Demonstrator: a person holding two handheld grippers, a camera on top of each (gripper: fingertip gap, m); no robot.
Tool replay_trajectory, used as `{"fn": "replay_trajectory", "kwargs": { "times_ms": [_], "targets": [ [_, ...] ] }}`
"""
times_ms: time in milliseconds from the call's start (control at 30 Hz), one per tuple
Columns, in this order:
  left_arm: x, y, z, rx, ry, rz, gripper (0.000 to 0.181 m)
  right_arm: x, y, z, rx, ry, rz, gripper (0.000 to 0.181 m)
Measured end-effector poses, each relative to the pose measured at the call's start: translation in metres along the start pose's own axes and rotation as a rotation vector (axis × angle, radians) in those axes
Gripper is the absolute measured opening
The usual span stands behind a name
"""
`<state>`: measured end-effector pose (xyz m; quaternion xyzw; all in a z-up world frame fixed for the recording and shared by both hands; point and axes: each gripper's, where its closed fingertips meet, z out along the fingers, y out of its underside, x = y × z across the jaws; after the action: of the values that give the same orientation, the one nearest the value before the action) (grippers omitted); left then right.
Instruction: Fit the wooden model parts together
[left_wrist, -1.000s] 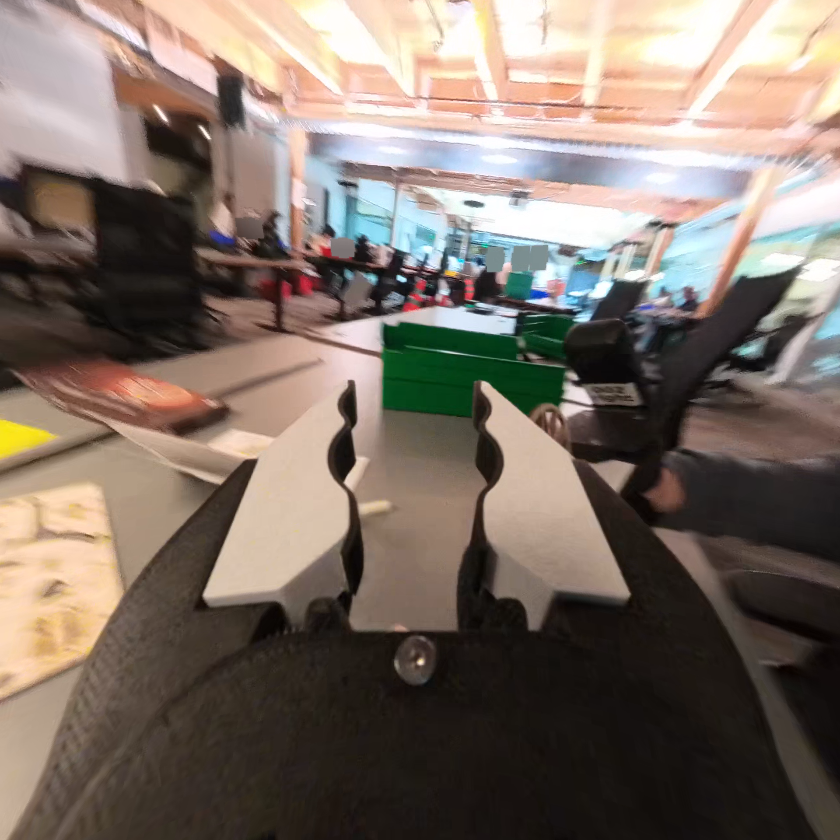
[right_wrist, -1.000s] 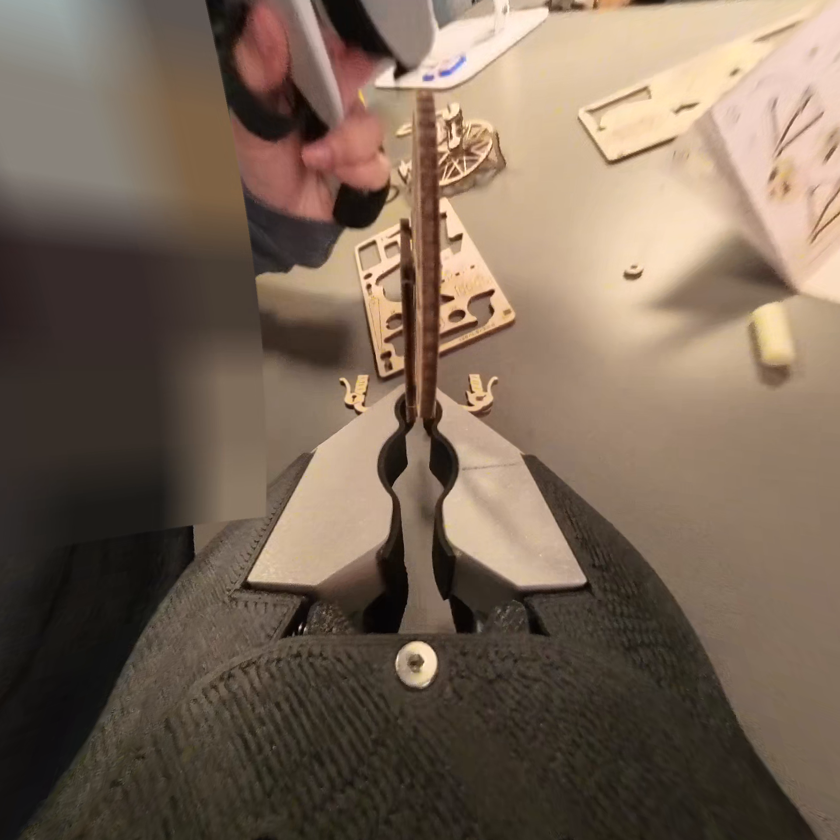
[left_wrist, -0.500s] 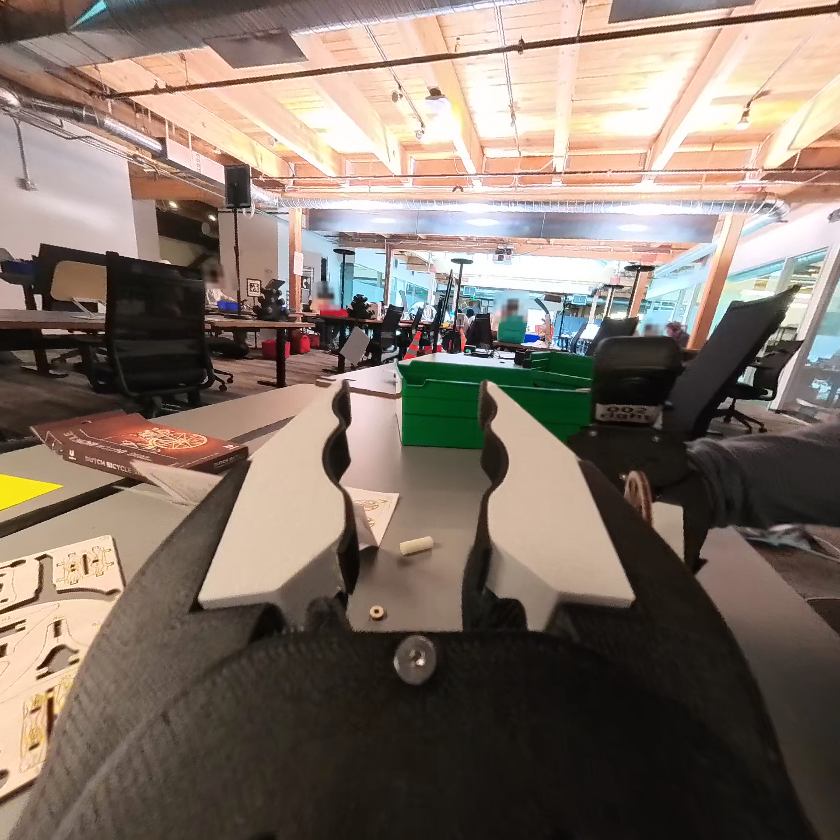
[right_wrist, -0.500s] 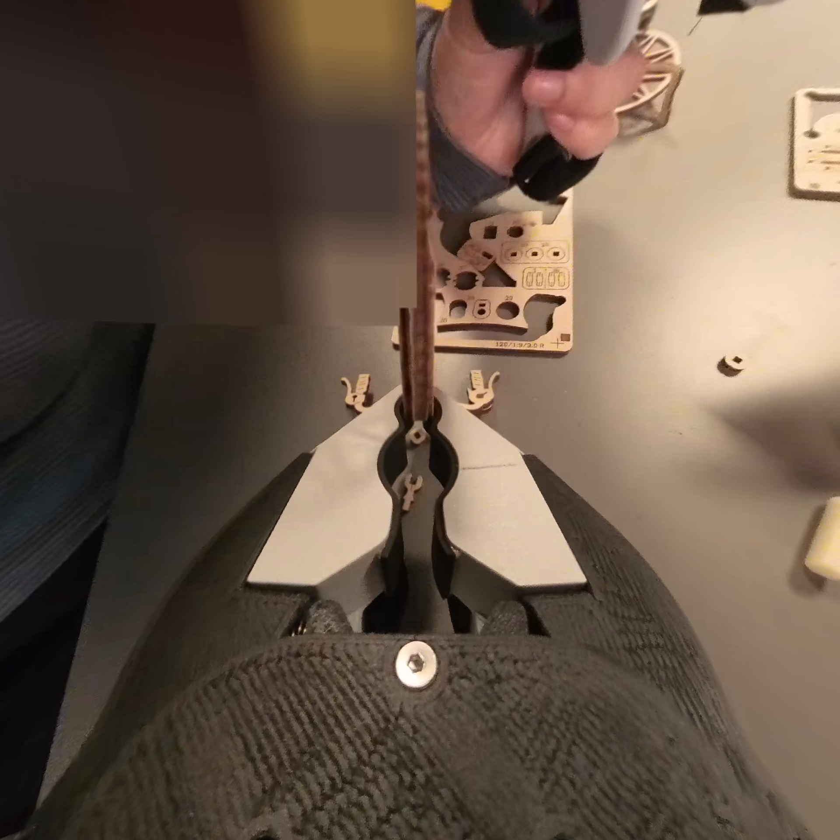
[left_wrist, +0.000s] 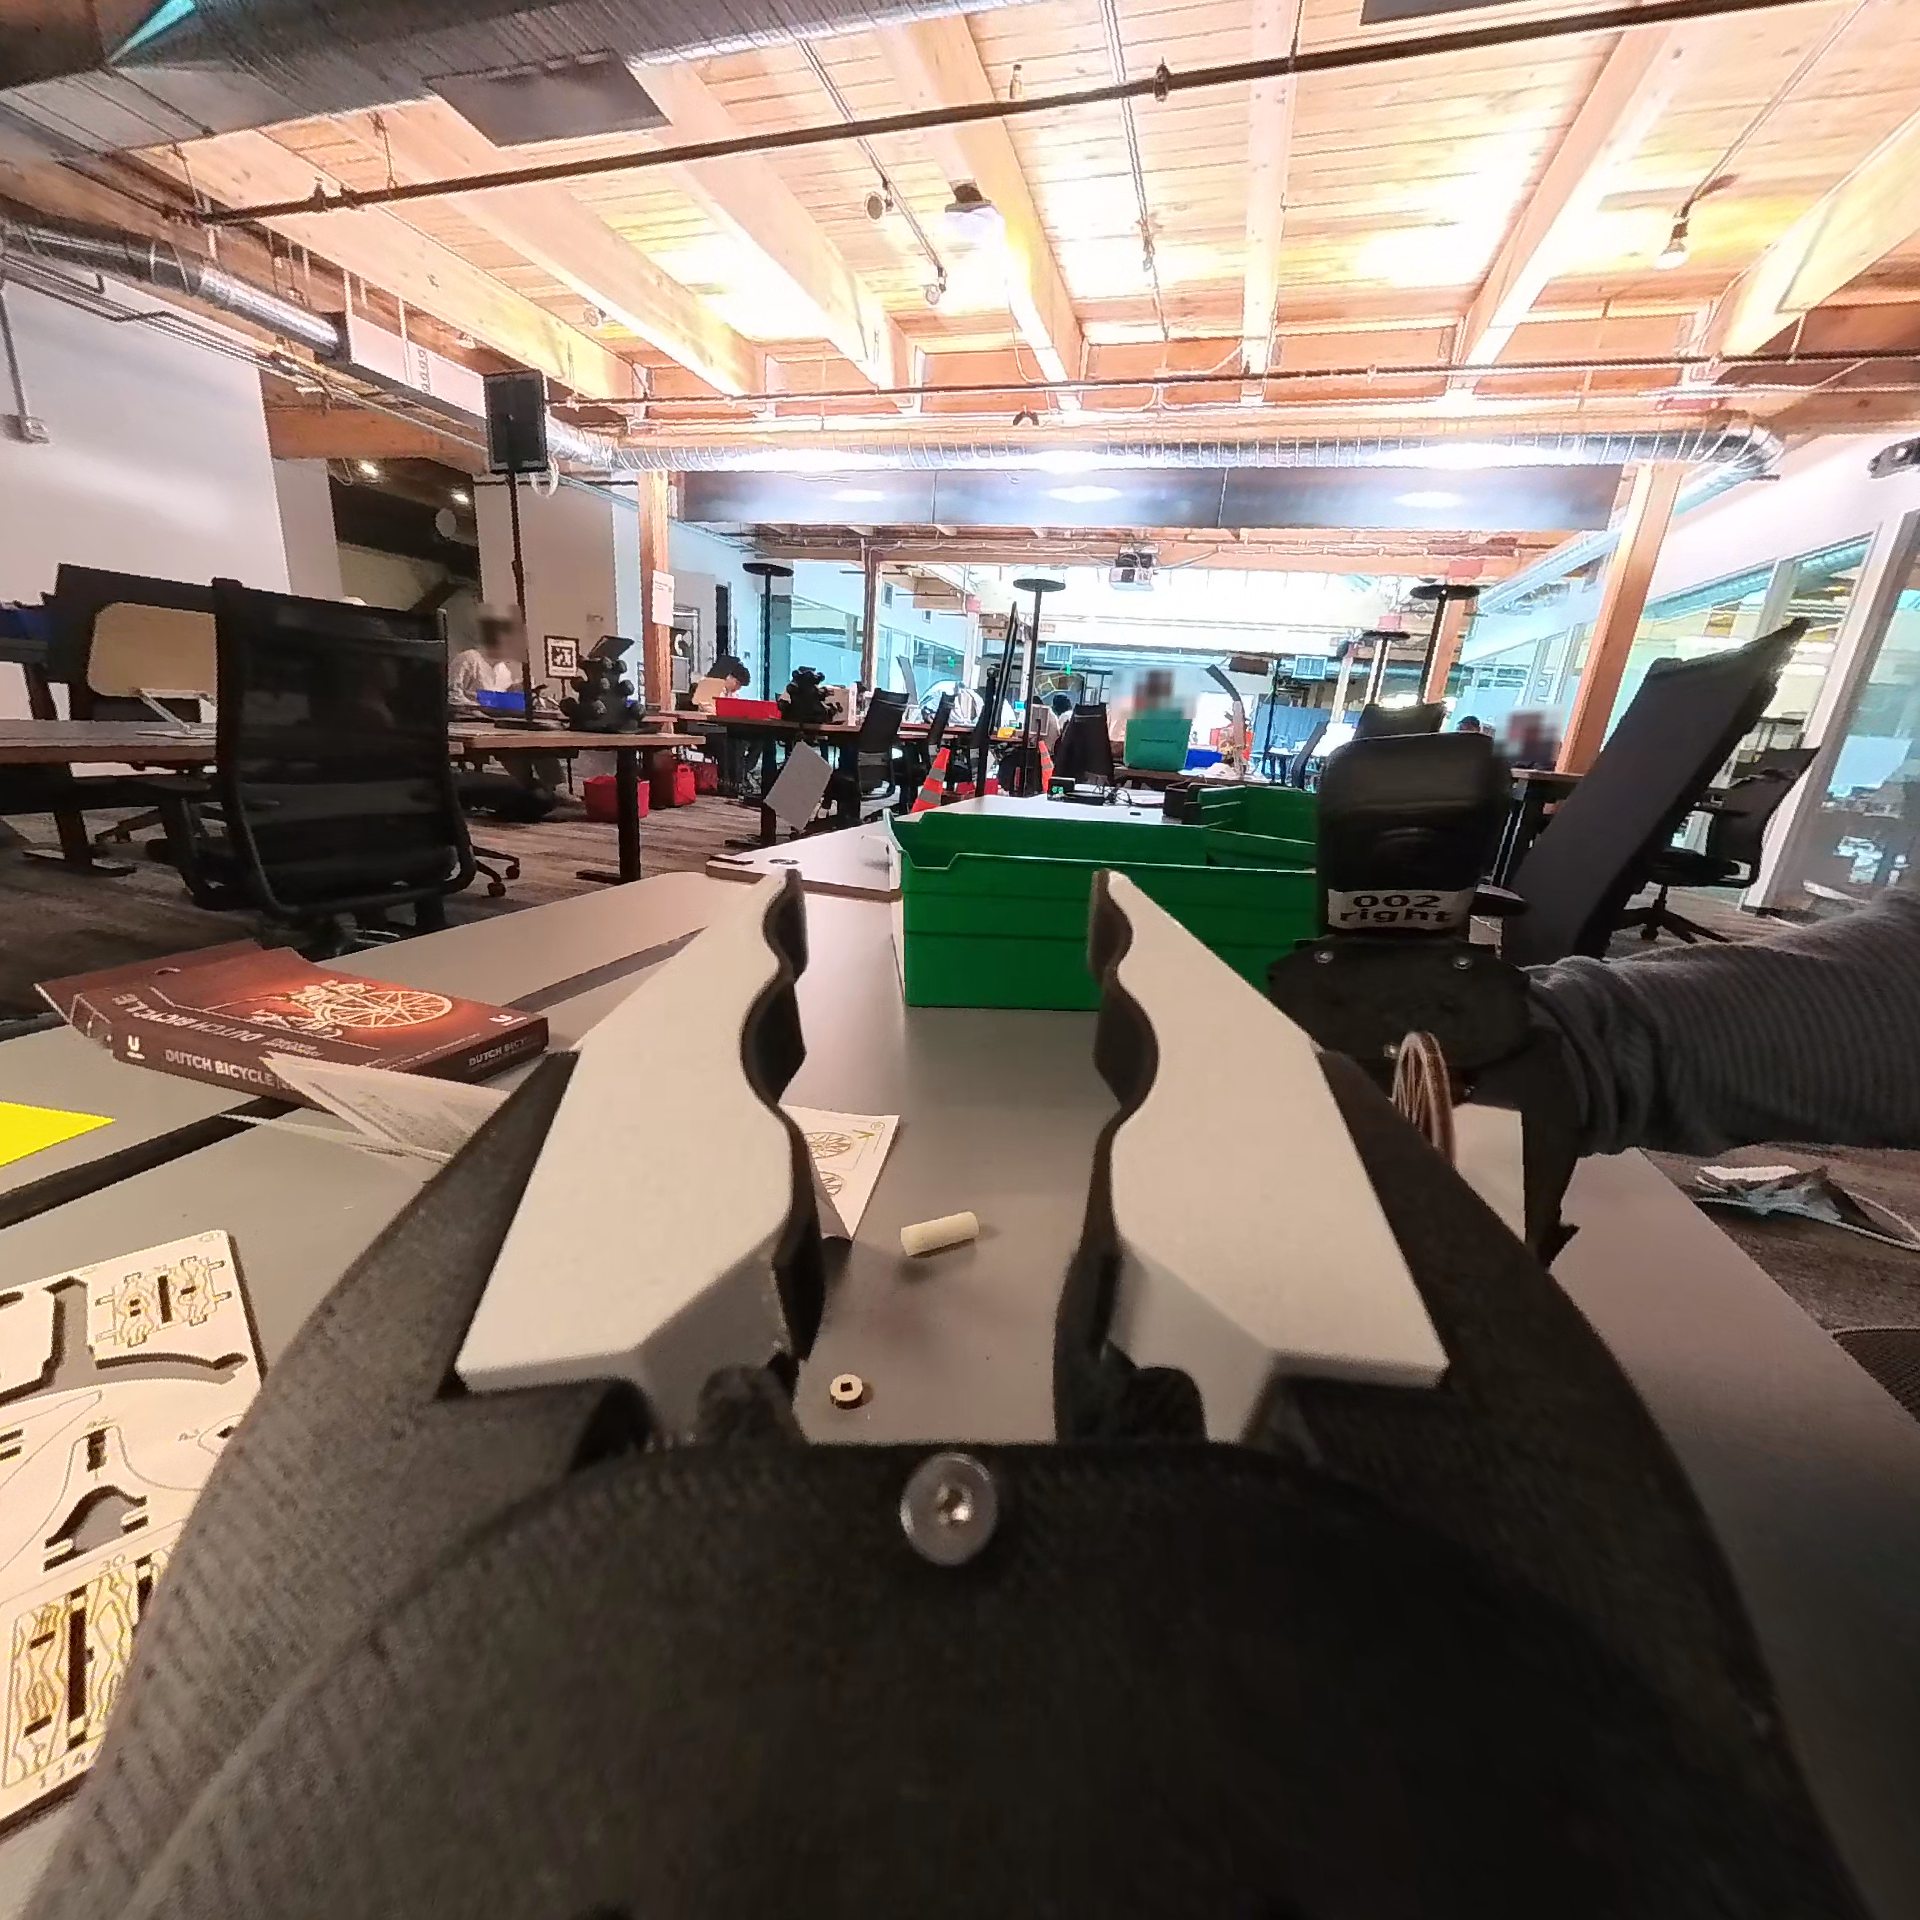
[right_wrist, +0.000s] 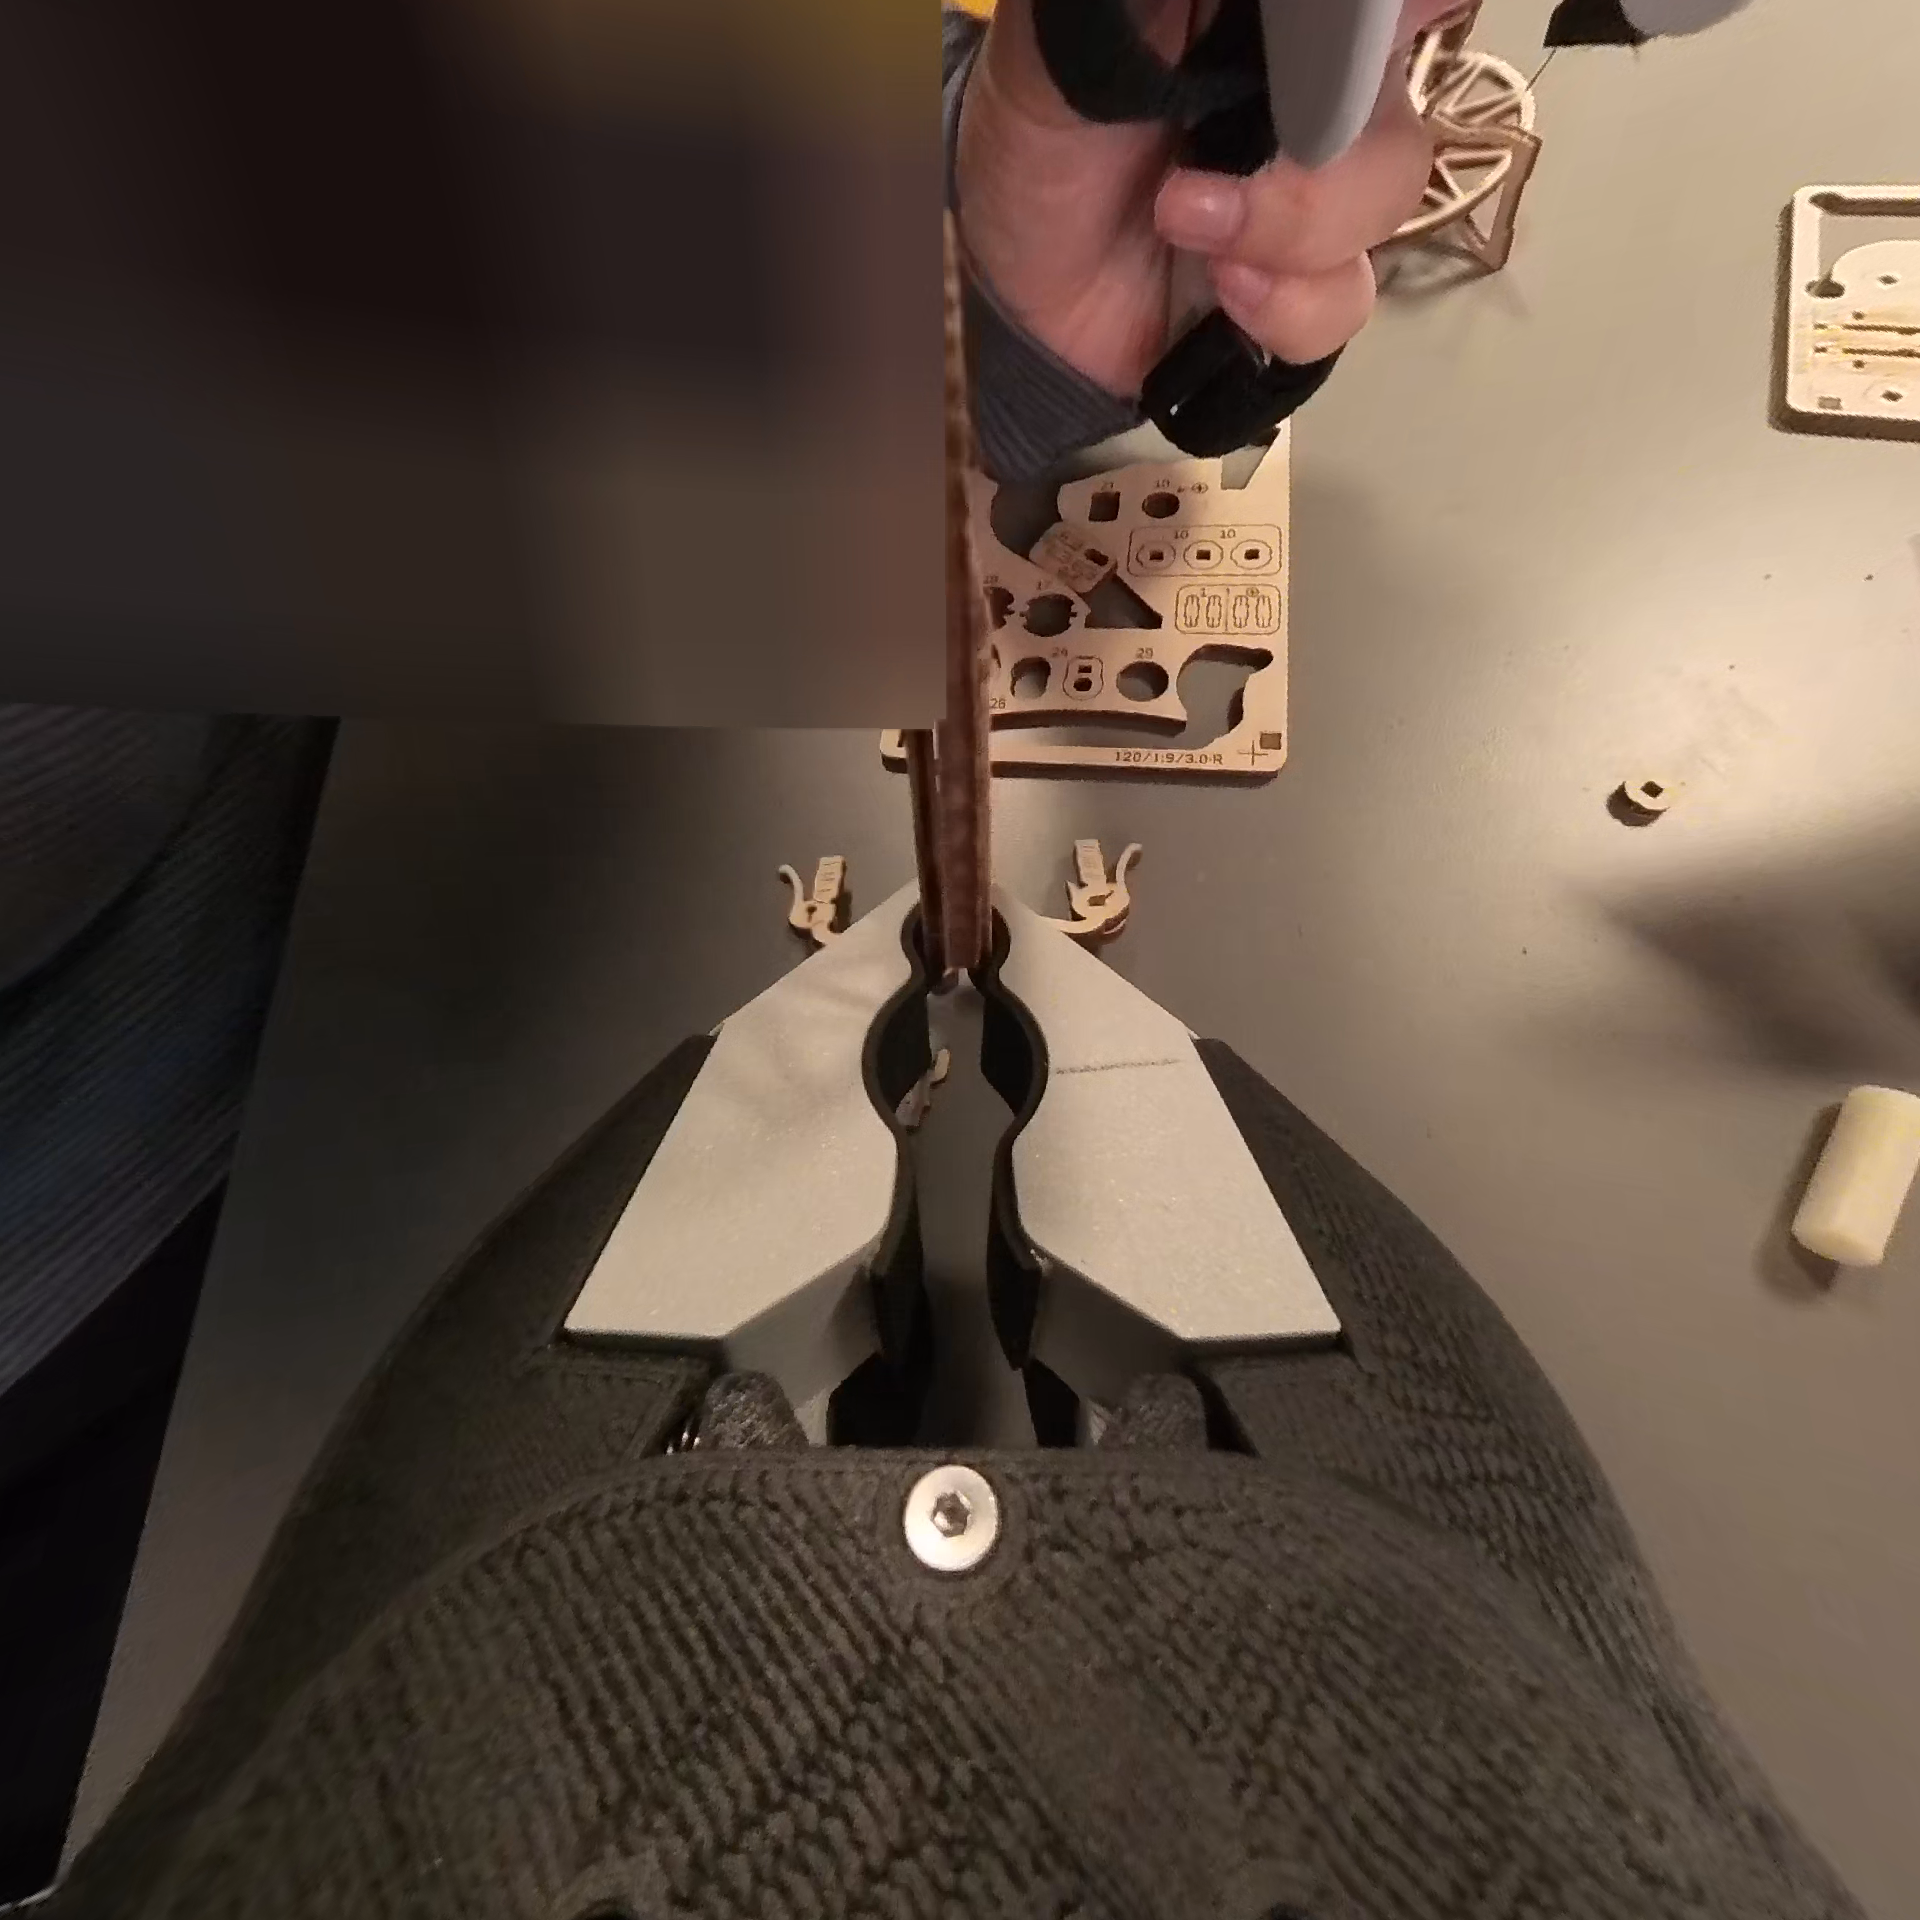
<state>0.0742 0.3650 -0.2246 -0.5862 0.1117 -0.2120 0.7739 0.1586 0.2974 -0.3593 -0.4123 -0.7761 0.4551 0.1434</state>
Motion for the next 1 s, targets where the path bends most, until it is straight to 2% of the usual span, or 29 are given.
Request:
{"fn": "replay_trajectory", "kwargs": {
  "times_ms": [200, 433, 667, 800, 1000],
  "targets": [
    [0.000, 0.002, 0.000, -0.008, 0.001, 0.001, 0.054, -0.001, 0.005, 0.001, -0.028, -0.005, 0.007, 0.002],
    [-0.001, 0.003, 0.000, -0.009, 0.000, -0.008, 0.054, -0.006, 0.001, -0.003, 0.018, -0.026, 0.090, 0.001],
    [0.000, 0.002, 0.000, -0.008, 0.005, -0.010, 0.053, -0.002, 0.000, 0.007, -0.037, 0.031, -0.083, 0.001],
    [0.000, 0.001, 0.000, -0.006, 0.008, -0.008, 0.053, 0.001, 0.003, 0.002, -0.059, 0.057, -0.097, 0.001],
    [0.000, 0.001, 0.000, -0.006, 0.009, -0.013, 0.052, -0.006, 0.003, -0.002, -0.006, 0.037, -0.031, 0.000]
  ]
}}
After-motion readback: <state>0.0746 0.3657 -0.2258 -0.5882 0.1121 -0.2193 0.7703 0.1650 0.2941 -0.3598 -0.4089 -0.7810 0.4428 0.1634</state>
